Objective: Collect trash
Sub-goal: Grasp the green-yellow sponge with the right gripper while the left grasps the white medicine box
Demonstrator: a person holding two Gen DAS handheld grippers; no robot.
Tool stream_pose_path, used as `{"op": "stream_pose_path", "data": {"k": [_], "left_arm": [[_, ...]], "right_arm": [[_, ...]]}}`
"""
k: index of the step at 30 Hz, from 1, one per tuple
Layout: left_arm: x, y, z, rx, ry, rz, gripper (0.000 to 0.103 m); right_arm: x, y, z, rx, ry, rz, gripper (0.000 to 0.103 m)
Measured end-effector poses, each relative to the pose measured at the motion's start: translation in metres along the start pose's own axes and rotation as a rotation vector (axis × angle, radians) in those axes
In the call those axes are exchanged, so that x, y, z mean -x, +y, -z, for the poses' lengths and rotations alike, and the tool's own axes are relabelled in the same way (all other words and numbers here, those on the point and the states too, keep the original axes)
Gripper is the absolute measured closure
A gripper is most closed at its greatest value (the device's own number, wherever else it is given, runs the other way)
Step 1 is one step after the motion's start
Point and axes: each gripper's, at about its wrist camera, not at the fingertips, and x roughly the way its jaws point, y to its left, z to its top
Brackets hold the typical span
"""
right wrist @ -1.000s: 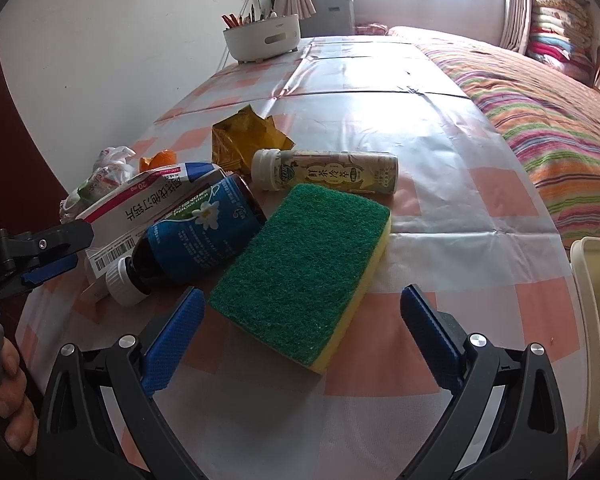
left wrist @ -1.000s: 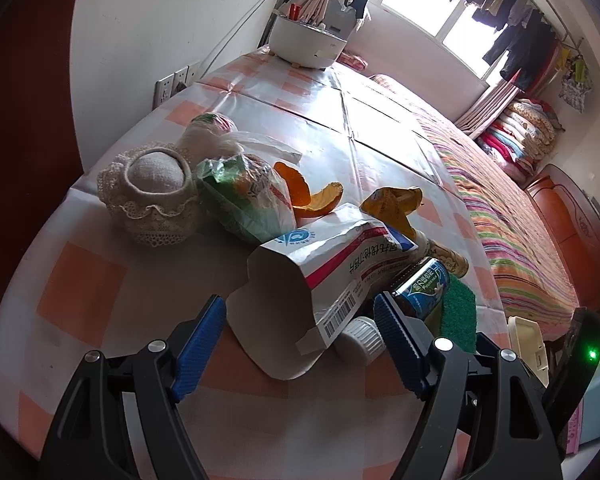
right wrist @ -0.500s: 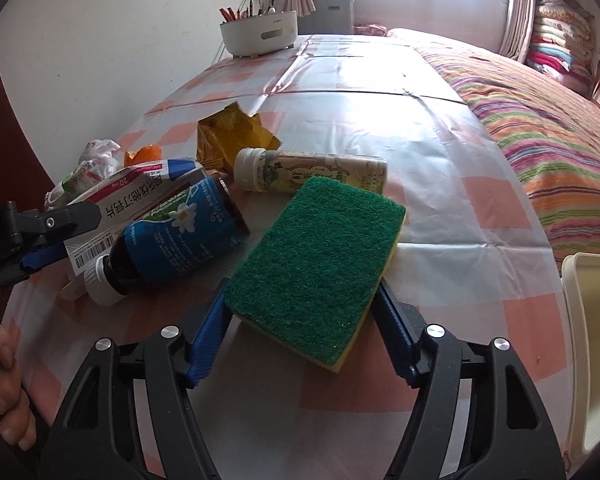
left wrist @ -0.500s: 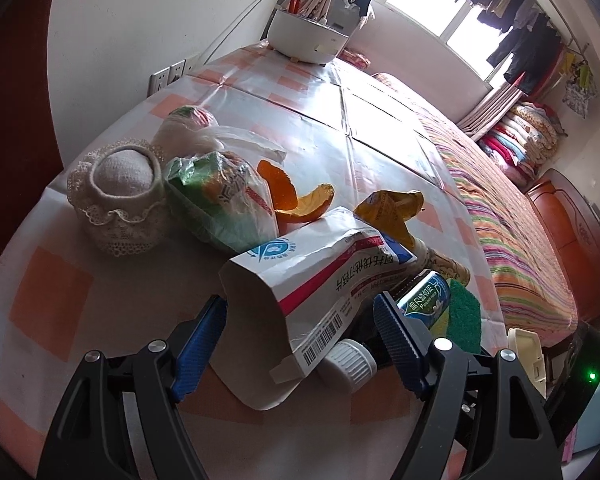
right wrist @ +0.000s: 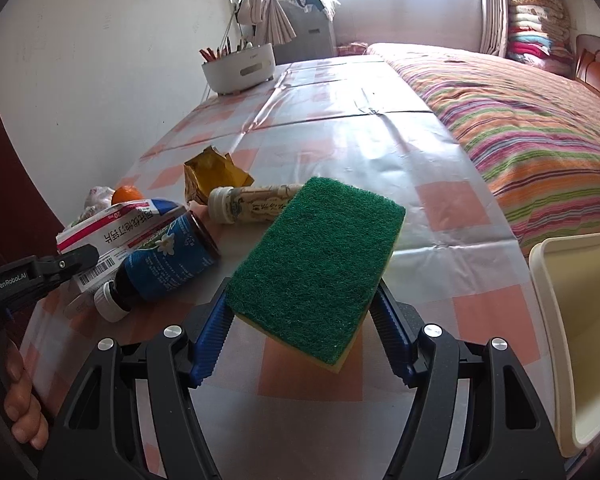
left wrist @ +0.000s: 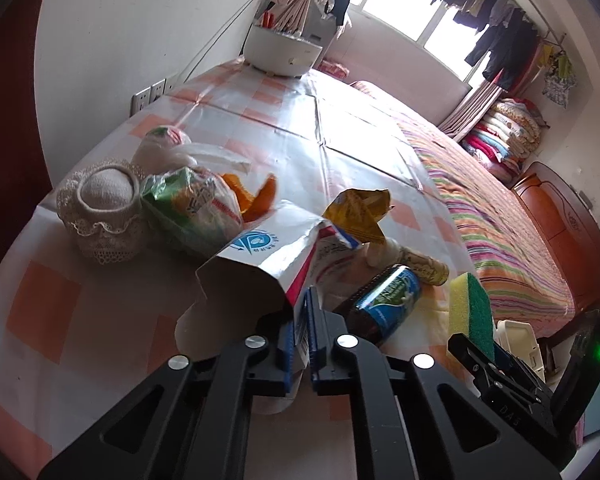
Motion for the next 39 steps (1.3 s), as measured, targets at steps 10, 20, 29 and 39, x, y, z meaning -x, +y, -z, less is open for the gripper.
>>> {"op": "stream_pose_path", "data": {"k": [10,20,29,39], "left_arm": [[0.024,-0.009,0.001,-0.031,-0.107,-0.014,0.101],[0.037,-0.024,-0.001,-0.039,-0.165,0.007,0.101],[0.038,-0.046,0.001,-0.075,-0.190,0.036,0.101],[0.033,-0.071,0.005,-0.104,-0.180,0.069,0.101]], "right_arm": [[0.015,-0.006,-0.002,-0.022,-0.056,-0.010,0.038],[0.026,-0.017,-0.003,-0.036,-0.092,-0.005,0.038],[0.035,-0.031,-0.003,-0.055,-0.113,0.004,0.038],[0.046,-0.051,-0.003,-0.084,-0.138,0.026,0.038]]}}
